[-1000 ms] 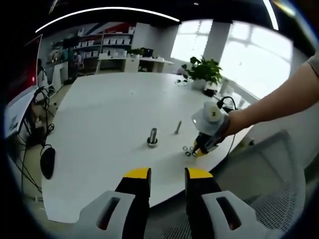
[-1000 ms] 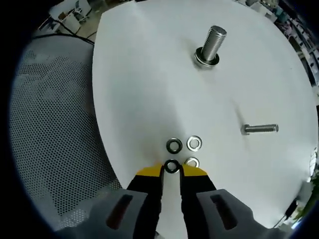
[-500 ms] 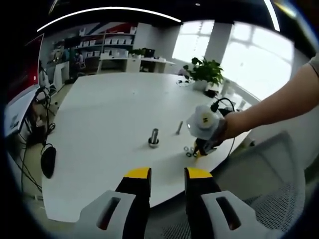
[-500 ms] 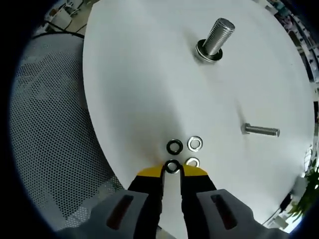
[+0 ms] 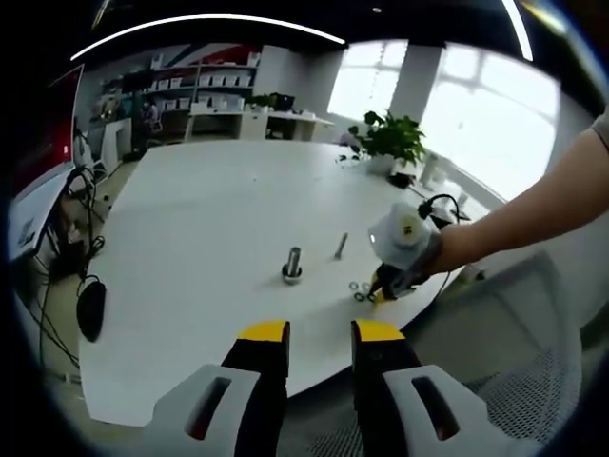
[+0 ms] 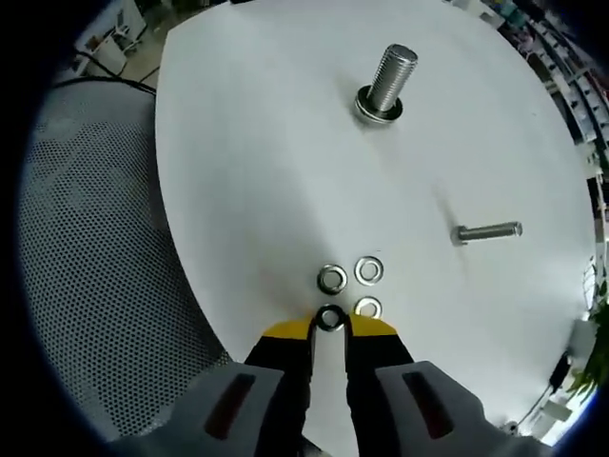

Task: Place the washer onto the threaded stud by aligning its center hole with the stud, sliding it down to the base, and recovering from edge contact or off-axis alignment until the washer reaches the visible bottom stop.

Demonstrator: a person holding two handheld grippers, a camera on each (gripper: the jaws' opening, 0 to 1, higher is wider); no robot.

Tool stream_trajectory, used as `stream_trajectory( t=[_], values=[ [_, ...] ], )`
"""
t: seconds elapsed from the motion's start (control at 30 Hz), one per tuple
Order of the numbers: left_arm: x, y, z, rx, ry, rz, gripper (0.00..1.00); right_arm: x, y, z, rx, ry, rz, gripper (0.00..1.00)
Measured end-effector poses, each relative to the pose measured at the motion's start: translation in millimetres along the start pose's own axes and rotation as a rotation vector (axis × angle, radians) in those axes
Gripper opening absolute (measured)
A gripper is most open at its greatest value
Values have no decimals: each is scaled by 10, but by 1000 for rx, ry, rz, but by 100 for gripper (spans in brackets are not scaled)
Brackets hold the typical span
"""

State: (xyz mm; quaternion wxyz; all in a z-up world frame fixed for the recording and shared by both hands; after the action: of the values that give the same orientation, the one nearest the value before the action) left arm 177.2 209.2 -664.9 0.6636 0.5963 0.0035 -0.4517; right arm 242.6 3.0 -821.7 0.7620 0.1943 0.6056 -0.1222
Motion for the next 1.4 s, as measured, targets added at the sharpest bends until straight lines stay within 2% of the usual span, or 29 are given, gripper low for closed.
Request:
stream_trajectory(
  t=[0.03, 0.1, 0.23, 0.43, 0.5, 0.63, 0.8, 0.97, 1.2, 1.3, 1.4],
  values=[
    [-2, 3, -3, -1, 1, 2, 24, -3, -8, 1, 7, -7, 28, 14],
    [-3, 3, -4, -4, 1, 4, 24, -2, -24, 7, 74, -6, 69, 14],
    [-8, 14, -3, -1, 2, 10, 24, -15, -49, 26, 149, 11, 100, 14],
    [-2, 6, 2, -4, -1, 8, 24, -23, -53, 6, 169, -4, 89, 13],
    [-2, 5, 3, -4, -1, 7, 24, -66, 2, -29, 186, 5, 123, 13],
    [2, 0, 11, -1, -5, 3, 24, -129, 25, -13, 137, -11, 134, 13],
    [9, -10, 20, 2, -10, -2, 23, -206, 73, 181, 203, -12, 147, 13],
    [1, -7, 5, -8, -5, 3, 23, -310, 168, 420, 201, -54, 179, 13],
    [4, -11, 12, -4, -6, -2, 23, -414, 299, 802, 244, -91, 208, 13],
    [6, -10, 9, 7, -2, -5, 23, -463, 365, 893, 263, -99, 224, 13],
    [6, -14, 3, 2, -1, -6, 23, -482, 434, 959, 207, -117, 219, 13]
  ],
)
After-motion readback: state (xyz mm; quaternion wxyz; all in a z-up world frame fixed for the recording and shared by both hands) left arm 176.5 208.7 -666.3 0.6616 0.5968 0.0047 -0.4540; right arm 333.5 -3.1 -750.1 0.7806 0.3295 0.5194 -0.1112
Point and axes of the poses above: the point that each gripper's makers call its tool centre point, and the gripper's own axes: x roughly forward along the fingers, z roughly to its right, y roughly out of its top, the point moved 2 cm from there along -x, roughly backward along the fingers, and after that the axes turned 5 degrees about -y, right-handed, at the moved point
